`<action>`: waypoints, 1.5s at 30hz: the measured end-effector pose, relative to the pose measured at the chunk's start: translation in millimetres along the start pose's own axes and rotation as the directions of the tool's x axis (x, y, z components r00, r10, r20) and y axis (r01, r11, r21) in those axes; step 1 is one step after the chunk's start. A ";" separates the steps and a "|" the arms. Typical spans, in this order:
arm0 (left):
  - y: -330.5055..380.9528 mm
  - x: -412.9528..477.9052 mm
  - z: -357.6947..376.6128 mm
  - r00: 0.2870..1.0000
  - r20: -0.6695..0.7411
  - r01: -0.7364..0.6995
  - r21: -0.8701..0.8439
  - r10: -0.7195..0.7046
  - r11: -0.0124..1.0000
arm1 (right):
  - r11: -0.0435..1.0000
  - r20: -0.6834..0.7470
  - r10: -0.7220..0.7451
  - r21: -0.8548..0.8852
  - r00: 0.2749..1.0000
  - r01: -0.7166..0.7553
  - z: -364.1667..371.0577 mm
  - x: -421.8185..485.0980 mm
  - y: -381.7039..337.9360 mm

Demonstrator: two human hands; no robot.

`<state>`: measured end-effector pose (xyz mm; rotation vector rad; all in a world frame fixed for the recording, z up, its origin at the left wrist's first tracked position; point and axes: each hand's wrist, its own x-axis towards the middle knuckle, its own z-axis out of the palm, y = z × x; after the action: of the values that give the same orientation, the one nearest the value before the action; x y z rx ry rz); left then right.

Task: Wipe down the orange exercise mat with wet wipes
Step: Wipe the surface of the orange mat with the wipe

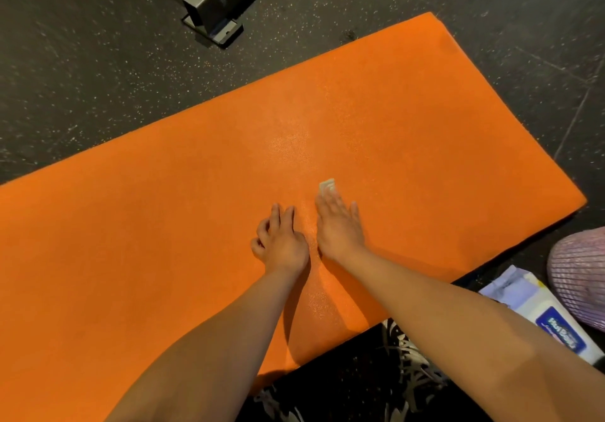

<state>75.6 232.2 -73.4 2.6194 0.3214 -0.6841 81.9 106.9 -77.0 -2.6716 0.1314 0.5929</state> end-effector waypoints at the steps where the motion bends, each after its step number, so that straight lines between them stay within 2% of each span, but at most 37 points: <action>1: 3.7 3.9 -1.8 1.000 0.004 0.016 -0.020 -0.016 1.000 | 0.995 0.030 -0.100 0.009 0.995 0.100 3.3 -2.2 -5.1; 3: 9.7 12.5 -7.4 1.000 -0.003 0.021 -0.034 -0.021 0.999 | 0.971 0.089 -0.240 0.021 0.967 0.239 8.8 -3.8 -8.0; 5: 9.1 21.4 -11.0 1.000 -0.003 -0.001 -0.009 0.001 1.000 | 0.967 0.079 -0.252 -0.023 0.964 0.255 8.6 2.1 0.4; 7: 3.2 26.4 -11.2 1.000 0.029 -0.009 0.030 0.008 0.999 | 0.985 0.011 -0.156 -0.079 0.988 0.156 3.9 12.0 15.3; 10: -4.1 26.8 -6.3 0.998 0.058 -0.040 0.061 0.037 0.997 | 0.994 -0.096 0.100 -0.033 0.990 -0.103 -11.1 27.4 35.6; 12: -4.8 25.6 -4.8 0.997 0.056 -0.049 0.053 0.046 0.997 | 0.988 -0.108 0.154 -0.011 0.982 -0.156 -12.8 28.1 32.7; 14: -4.4 23.7 -4.6 0.997 0.058 -0.062 0.046 0.059 0.997 | 0.997 -0.096 0.080 0.010 0.992 -0.080 -4.0 19.6 20.1; 17: -6.9 15.0 -1.8 0.992 0.038 -0.120 0.050 0.118 0.992 | 0.992 -0.014 -0.122 -0.021 0.992 0.122 9.0 0.8 7.1; 20: -6.0 3.6 2.5 0.985 0.013 -0.175 0.076 0.175 0.982 | 0.979 0.016 -0.182 -0.093 0.983 0.183 3.7 -6.6 21.6; 22: -0.2 -2.2 5.4 0.986 0.023 -0.164 0.095 0.162 0.982 | 0.985 -0.024 -0.109 -0.136 0.994 0.105 -0.2 -10.7 38.5; 23: 3.3 -3.4 6.3 0.989 0.035 -0.149 0.094 0.146 0.984 | 0.991 -0.053 -0.024 -0.131 0.998 0.016 -2.2 -12.4 46.2; 25: 8.7 -5.1 6.8 0.991 0.052 -0.125 0.097 0.121 0.987 | 0.981 -0.097 0.174 -0.066 0.980 -0.181 -6.4 -15.4 55.0; 27: 9.8 -5.2 5.8 0.991 0.062 -0.122 0.112 0.116 0.986 | 0.967 -0.076 0.254 -0.011 0.964 -0.256 -6.6 -17.2 47.7; 29: 8.0 -4.8 5.3 0.990 0.074 -0.128 0.119 0.119 0.985 | 0.985 -0.026 0.171 0.026 0.985 -0.170 -4.1 -20.2 30.3; 31: 6.5 -4.2 5.7 0.989 0.069 -0.135 0.115 0.128 0.984 | 1.000 0.027 -0.007 0.020 1.000 0.006 1.3 -22.2 16.2; 33: 4.0 -2.9 4.5 0.988 0.049 -0.153 0.110 0.148 0.982 | 0.983 0.090 -0.173 -0.042 0.981 0.177 5.4 -21.7 14.0; 35: -1.6 -0.5 1.2 0.983 0.031 -0.184 0.110 0.182 0.977 | 0.962 0.118 -0.243 -0.102 0.963 0.255 3.9 -15.9 22.0; 37: -7.8 3.9 -4.1 0.977 0.026 -0.213 0.106 0.211 0.971 | 0.973 0.080 -0.185 -0.128 0.979 0.194 -2.0 -6.9 29.1; 39: -11.1 10.4 -8.4 0.975 0.003 -0.220 0.113 0.222 0.969 | 0.995 0.000 -0.022 -0.100 1.000 0.022 -9.1 8.7 28.9; 41: -10.6 19.4 -12.2 0.981 -0.047 -0.179 0.122 0.186 0.976 | 0.995 -0.028 0.089 -0.032 0.996 -0.090 -11.3 25.3 17.8; 43: -7.8 29.9 -15.0 0.987 -0.073 -0.130 0.121 0.140 0.984 | 0.998 -0.006 0.056 0.002 0.998 -0.056 -7.0 36.3 1.2; 45: -4.8 40.9 -16.1 0.991 -0.086 -0.099 0.089 0.106 0.991 | 0.994 0.043 -0.109 -0.014 0.993 0.110 0.1 41.6 -13.3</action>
<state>115.6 248.3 -83.0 2.7307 0.1859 -0.5575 121.9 118.9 -89.9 -2.6598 -0.0315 0.6170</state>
